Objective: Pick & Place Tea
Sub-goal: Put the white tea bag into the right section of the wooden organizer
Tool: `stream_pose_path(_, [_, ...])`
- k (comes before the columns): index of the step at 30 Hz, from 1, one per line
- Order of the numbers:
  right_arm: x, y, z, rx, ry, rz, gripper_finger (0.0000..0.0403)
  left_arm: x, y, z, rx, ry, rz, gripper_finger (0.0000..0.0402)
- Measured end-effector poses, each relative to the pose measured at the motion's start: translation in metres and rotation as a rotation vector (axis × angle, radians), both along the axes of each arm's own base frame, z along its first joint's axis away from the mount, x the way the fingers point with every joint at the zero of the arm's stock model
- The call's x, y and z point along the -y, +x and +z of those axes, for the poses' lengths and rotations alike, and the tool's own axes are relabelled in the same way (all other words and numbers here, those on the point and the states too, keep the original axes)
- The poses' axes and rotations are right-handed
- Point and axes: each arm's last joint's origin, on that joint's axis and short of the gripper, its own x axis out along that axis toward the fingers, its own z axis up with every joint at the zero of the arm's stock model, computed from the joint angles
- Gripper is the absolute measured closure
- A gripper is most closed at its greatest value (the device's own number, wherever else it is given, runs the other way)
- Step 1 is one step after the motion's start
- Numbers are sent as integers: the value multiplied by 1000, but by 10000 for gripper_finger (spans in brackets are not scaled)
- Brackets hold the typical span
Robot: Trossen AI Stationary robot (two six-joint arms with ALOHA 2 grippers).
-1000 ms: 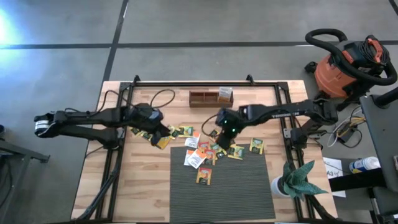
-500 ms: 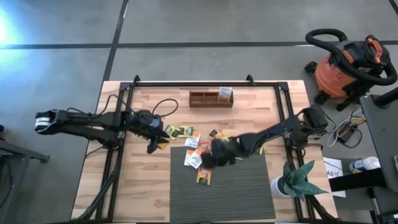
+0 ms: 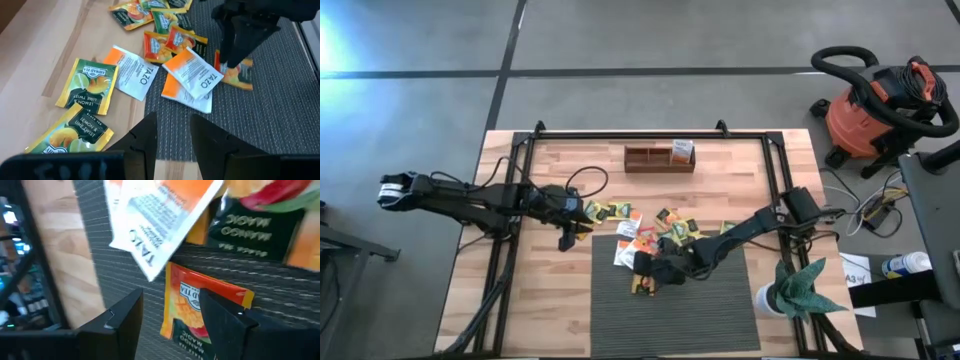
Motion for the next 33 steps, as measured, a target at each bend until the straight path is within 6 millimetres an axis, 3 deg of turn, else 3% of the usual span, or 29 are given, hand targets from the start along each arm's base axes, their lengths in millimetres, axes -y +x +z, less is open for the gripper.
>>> stream_pose_path(4, [-1,5,6,17,-4,-11,211,0,0,0,-1,-6,7,291])
stream_pose_path(10, [4,-2,20,-74,-69,-37,211,-1,0,0,0,-3,27,291])
stream_pose_path(26, [33,8,11,-100,-61,-41,211,-1,1,1,11,29,34,291])
stream_pose_path(33, [36,13,5,-88,-33,-32,211,-1,1,1,12,31,34,291])
